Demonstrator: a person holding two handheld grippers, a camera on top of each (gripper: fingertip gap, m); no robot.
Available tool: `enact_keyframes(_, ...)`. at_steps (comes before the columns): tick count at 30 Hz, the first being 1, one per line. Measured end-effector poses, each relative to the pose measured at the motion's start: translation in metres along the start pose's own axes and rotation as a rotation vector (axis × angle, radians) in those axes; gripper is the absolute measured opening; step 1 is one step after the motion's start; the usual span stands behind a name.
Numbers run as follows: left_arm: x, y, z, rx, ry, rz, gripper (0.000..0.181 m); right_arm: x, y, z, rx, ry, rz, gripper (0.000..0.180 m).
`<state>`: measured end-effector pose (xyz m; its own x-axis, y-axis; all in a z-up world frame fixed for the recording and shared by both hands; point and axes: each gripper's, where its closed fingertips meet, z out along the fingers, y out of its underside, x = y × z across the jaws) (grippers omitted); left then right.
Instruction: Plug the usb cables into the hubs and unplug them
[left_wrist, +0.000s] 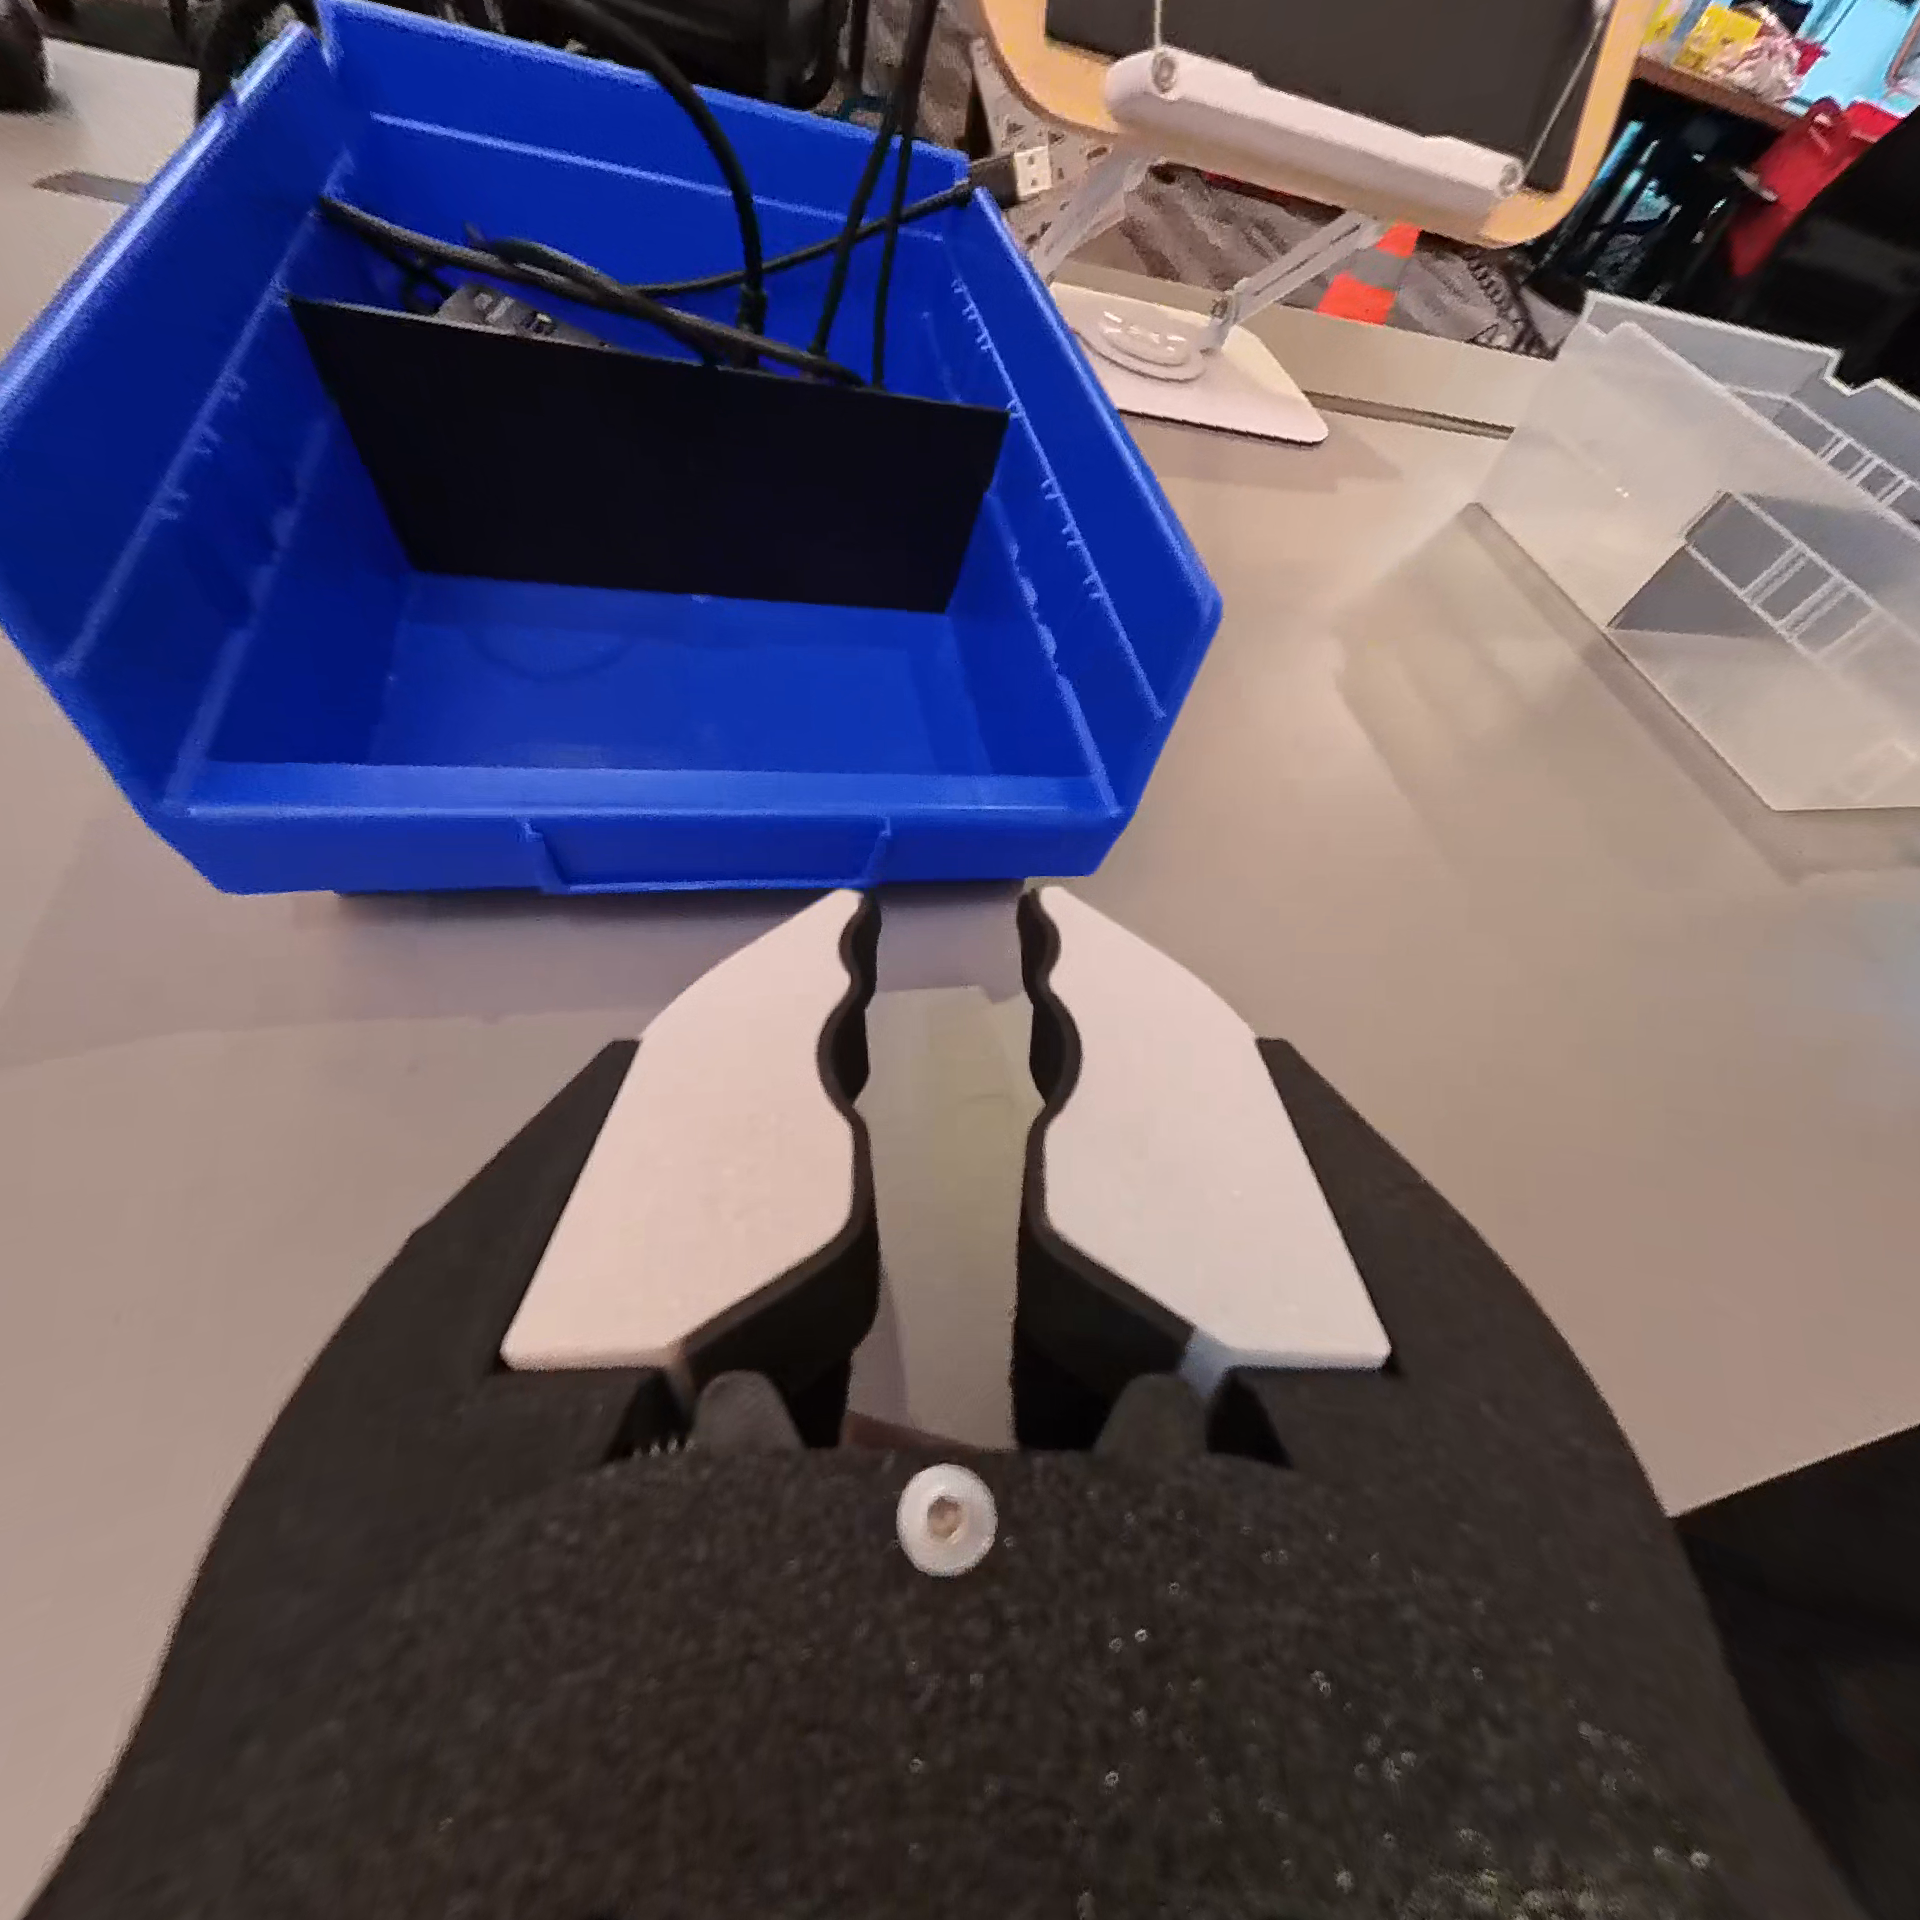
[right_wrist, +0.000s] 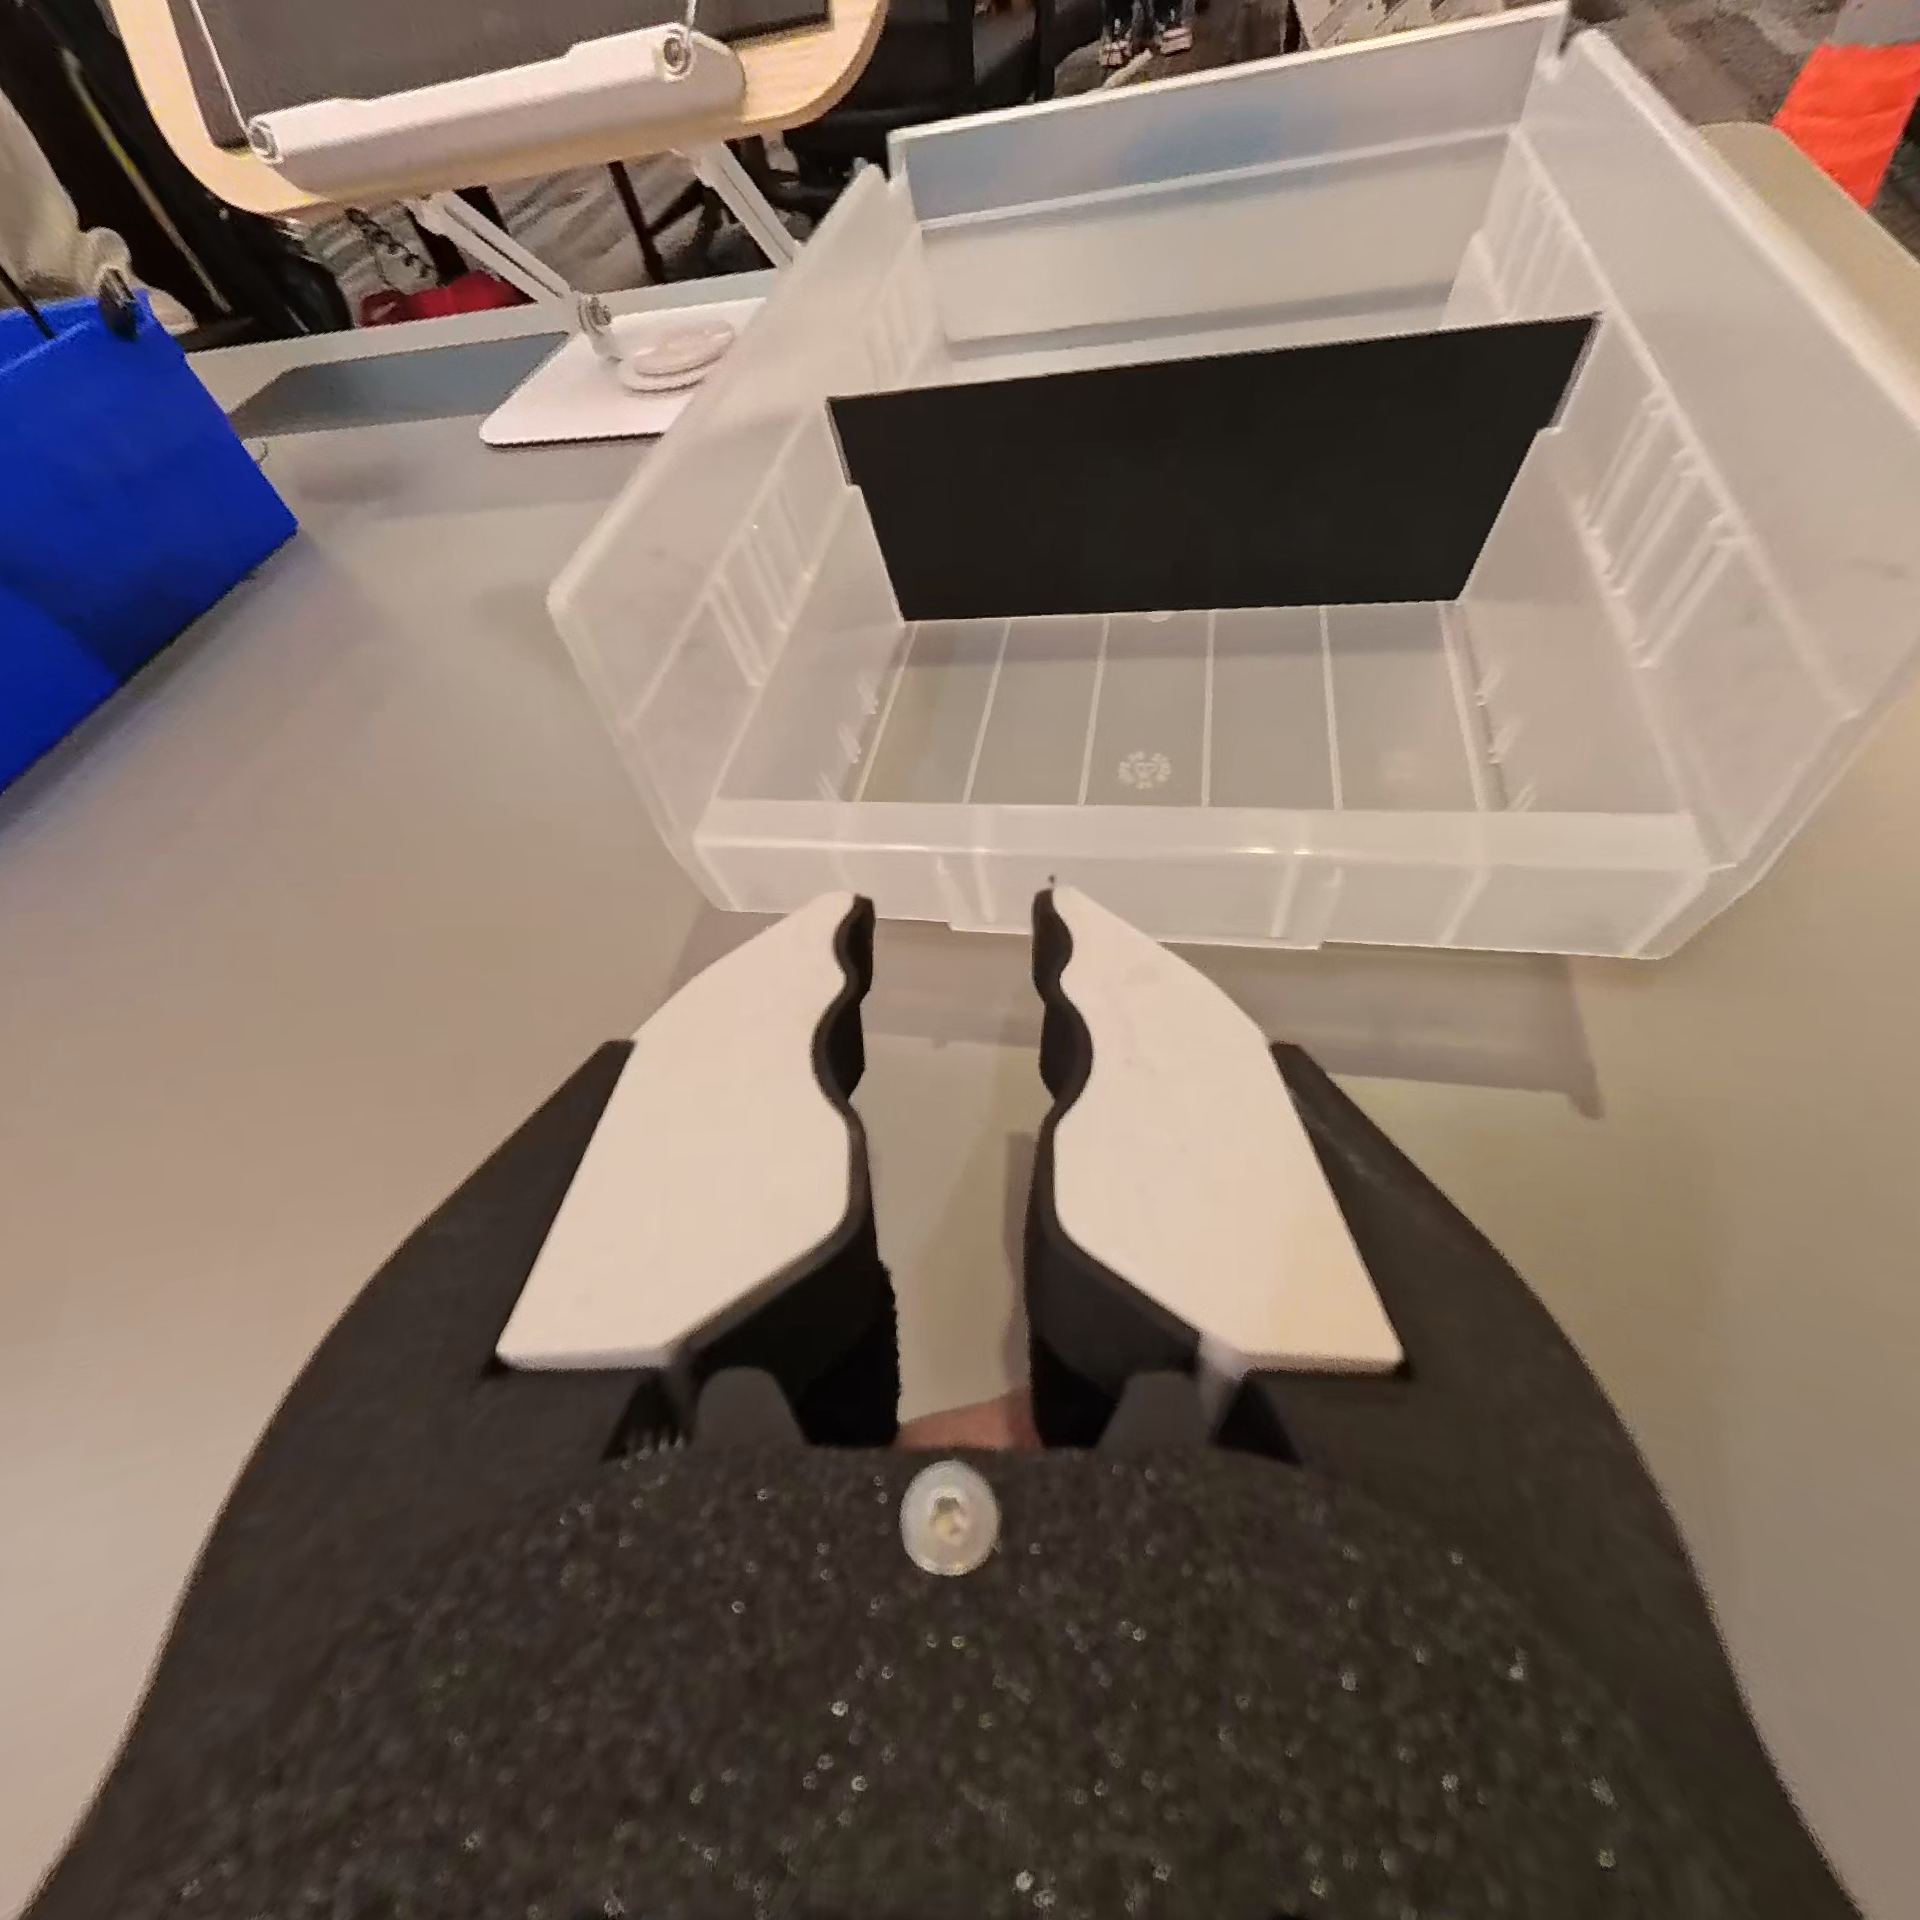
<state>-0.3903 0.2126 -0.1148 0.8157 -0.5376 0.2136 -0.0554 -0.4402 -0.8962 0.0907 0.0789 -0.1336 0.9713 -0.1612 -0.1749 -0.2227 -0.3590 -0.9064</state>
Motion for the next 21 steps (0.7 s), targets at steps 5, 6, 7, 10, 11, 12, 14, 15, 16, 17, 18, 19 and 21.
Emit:
enact_keyframes(5, -0.001, -0.004, 0.000, 0.015, 0.010, -0.024, 0.026, 0.023, 0.003, -0.004, -0.008, 0.074, 0.006, 0.029)
enact_keyframes(6, -0.001, -0.003, 0.001, 0.011, 0.009, -0.020, 0.026, 0.025, 0.003, -0.006, -0.004, 0.076, 0.020, 0.029)
enact_keyframes(7, 0.000, -0.002, 0.002, 0.005, 0.010, -0.017, 0.026, 0.028, 0.003, -0.007, -0.002, 0.077, 0.035, 0.028)
enact_keyframes(10, 0.002, -0.001, 0.004, -0.002, 0.019, -0.010, 0.026, 0.034, 0.003, -0.010, -0.002, 0.081, 0.074, 0.028)
enact_keyframes(11, 0.003, -0.001, 0.005, -0.005, 0.020, -0.007, 0.026, 0.035, 0.003, -0.010, -0.001, 0.083, 0.077, 0.028)
enact_keyframes(12, 0.003, 0.000, 0.005, -0.010, 0.020, -0.003, 0.026, 0.036, 0.003, -0.010, 0.000, 0.089, 0.072, 0.028)
enact_keyframes(14, 0.003, 0.001, 0.005, -0.012, 0.016, 0.002, 0.026, 0.038, 0.002, -0.011, -0.001, 0.105, 0.049, 0.027)
enact_keyframes(15, 0.003, 0.000, 0.004, -0.008, 0.014, 0.004, 0.026, 0.037, 0.002, -0.010, -0.002, 0.105, 0.039, 0.027)
enact_keyframes(16, 0.002, 0.000, 0.004, -0.007, 0.011, 0.005, 0.026, 0.035, 0.003, -0.010, -0.005, 0.101, 0.032, 0.027)
enact_keyframes(17, 0.002, 0.000, 0.004, -0.009, 0.010, 0.004, 0.026, 0.033, 0.003, -0.009, -0.008, 0.097, 0.027, 0.027)
enact_keyframes(18, 0.001, 0.001, 0.004, -0.014, 0.008, 0.000, 0.026, 0.030, 0.003, -0.009, -0.009, 0.091, 0.022, 0.027)
enact_keyframes(19, 0.001, 0.002, 0.003, -0.017, 0.010, -0.008, 0.026, 0.027, 0.003, -0.009, -0.010, 0.085, 0.015, 0.027)
enact_keyframes(21, 0.003, 0.002, 0.002, -0.014, 0.023, -0.022, 0.026, 0.022, 0.004, -0.009, -0.016, 0.077, -0.004, 0.027)
